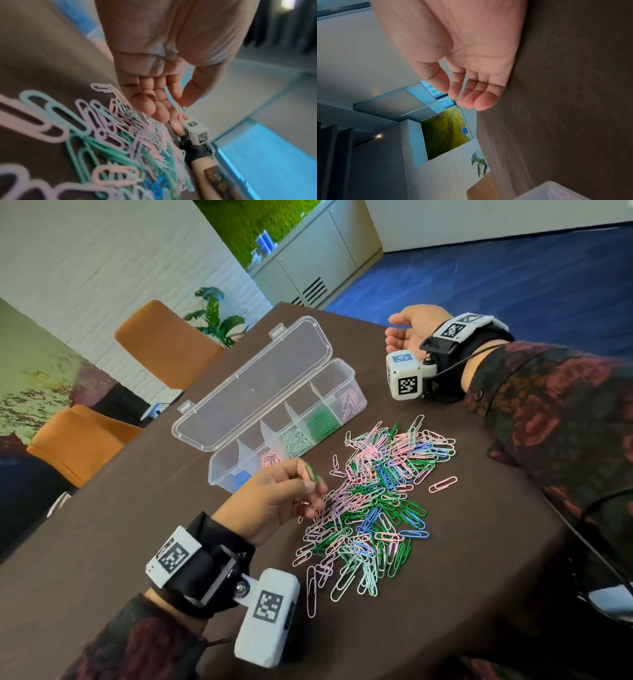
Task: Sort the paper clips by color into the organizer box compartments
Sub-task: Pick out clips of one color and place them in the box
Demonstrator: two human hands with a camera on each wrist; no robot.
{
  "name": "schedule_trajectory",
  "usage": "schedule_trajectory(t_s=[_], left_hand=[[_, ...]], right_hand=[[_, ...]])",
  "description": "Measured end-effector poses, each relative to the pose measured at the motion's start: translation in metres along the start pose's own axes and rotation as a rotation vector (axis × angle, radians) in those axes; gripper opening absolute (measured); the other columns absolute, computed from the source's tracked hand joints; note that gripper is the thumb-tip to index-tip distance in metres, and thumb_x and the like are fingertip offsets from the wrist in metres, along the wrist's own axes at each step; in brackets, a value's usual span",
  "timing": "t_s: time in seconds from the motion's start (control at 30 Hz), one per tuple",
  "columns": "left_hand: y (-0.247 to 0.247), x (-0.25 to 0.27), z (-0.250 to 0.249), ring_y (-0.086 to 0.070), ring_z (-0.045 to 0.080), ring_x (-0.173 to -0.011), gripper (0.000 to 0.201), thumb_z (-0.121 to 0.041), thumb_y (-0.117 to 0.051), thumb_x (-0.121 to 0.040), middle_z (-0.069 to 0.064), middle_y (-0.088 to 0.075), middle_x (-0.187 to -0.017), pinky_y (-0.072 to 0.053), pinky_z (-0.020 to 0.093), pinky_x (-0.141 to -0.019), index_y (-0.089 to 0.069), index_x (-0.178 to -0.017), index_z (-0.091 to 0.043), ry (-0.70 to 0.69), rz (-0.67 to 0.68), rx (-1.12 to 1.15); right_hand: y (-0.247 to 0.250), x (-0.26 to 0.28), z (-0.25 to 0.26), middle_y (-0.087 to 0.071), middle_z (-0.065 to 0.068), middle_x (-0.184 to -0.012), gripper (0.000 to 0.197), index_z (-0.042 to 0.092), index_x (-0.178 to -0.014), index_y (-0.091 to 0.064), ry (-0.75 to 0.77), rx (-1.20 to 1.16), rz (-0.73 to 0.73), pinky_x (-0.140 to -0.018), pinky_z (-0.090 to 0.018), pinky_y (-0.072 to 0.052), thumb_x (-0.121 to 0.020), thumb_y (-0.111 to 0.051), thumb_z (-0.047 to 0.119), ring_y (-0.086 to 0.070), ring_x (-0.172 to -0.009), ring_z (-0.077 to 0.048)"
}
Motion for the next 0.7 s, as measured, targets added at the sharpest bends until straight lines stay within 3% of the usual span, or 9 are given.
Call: schedule_trajectory(t_s=[0.07, 0.2, 0.37, 0.43, 0.53, 0.7], left_hand=[[0.002, 0.000, 0.002, -0.058, 0.015, -0.054, 0.011, -0.009, -0.069, -0.057, 0.009, -0.062, -0.071, -0.048, 0.022, -0.051, -0.060, -0.064, -0.011, 0.010, -0.004, 0.094], [0.001, 0.002, 0.005, -0.053, 0.014, -0.051, 0.034, -0.013, -0.071, -0.053, 0.008, -0.057, -0.063, -0.044, 0.021, -0.048, -0.050, -0.076, -0.001, 0.036, 0.007, 0.120], [0.006, 0.011, 0.005, -0.058, 0.019, -0.062, 0.026, -0.017, -0.081, -0.055, 0.008, -0.062, -0.078, -0.046, 0.021, -0.050, -0.059, -0.069, -0.013, 0.006, 0.159, 0.403], [0.009, 0.013, 0.007, -0.062, 0.024, -0.077, 0.010, -0.012, -0.066, -0.075, 0.013, -0.063, -0.092, -0.049, 0.025, -0.063, -0.061, -0.083, -0.008, -0.044, 0.259, 0.571], [0.014, 0.020, 0.009, -0.055, 0.033, -0.102, 0.023, -0.001, -0.035, -0.092, 0.023, -0.055, -0.112, -0.048, 0.034, -0.082, -0.053, -0.106, 0.003, -0.128, 0.215, 0.734], [0.023, 0.019, 0.020, -0.054, 0.029, -0.098, 0.030, 0.002, -0.030, -0.091, 0.020, -0.054, -0.107, -0.046, 0.034, -0.083, -0.052, -0.111, 0.004, -0.167, 0.128, 0.793]], right_hand=[[0.000, 0.000, 0.000, -0.056, -0.005, -0.077, 0.016, 0.008, -0.091, -0.059, -0.002, 0.002, -0.004, -0.057, -0.025, -0.049, -0.093, -0.044, 0.014, -0.053, -0.060, -0.015], [-0.001, 0.000, 0.000, -0.056, -0.005, -0.079, 0.016, 0.009, -0.091, -0.059, 0.003, 0.003, -0.007, -0.058, -0.026, -0.049, -0.093, -0.043, 0.014, -0.053, -0.062, -0.015], [-0.001, 0.000, 0.000, -0.055, -0.005, -0.078, 0.016, 0.009, -0.092, -0.058, 0.002, -0.001, -0.006, -0.058, -0.025, -0.049, -0.094, -0.043, 0.014, -0.052, -0.061, -0.014], [-0.001, 0.000, 0.000, -0.055, -0.005, -0.077, 0.016, 0.009, -0.092, -0.058, -0.002, 0.000, -0.010, -0.058, -0.024, -0.049, -0.094, -0.043, 0.014, -0.052, -0.061, -0.014], [0.000, -0.001, 0.000, -0.055, -0.005, -0.077, 0.015, 0.008, -0.093, -0.058, -0.003, 0.004, -0.007, -0.056, -0.024, -0.049, -0.094, -0.044, 0.014, -0.052, -0.060, -0.014], [0.001, -0.003, -0.001, -0.053, -0.006, -0.076, 0.012, 0.005, -0.091, -0.056, 0.002, -0.002, 0.015, -0.052, -0.025, -0.047, -0.093, -0.046, 0.013, -0.050, -0.058, -0.015]])
Point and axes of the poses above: each hand's wrist, its own x-axis away from the middle knuckle, its own y-axis out of the back of the hand, z = x × y, the point moved 1 cm from there along -x, towards the middle knuckle
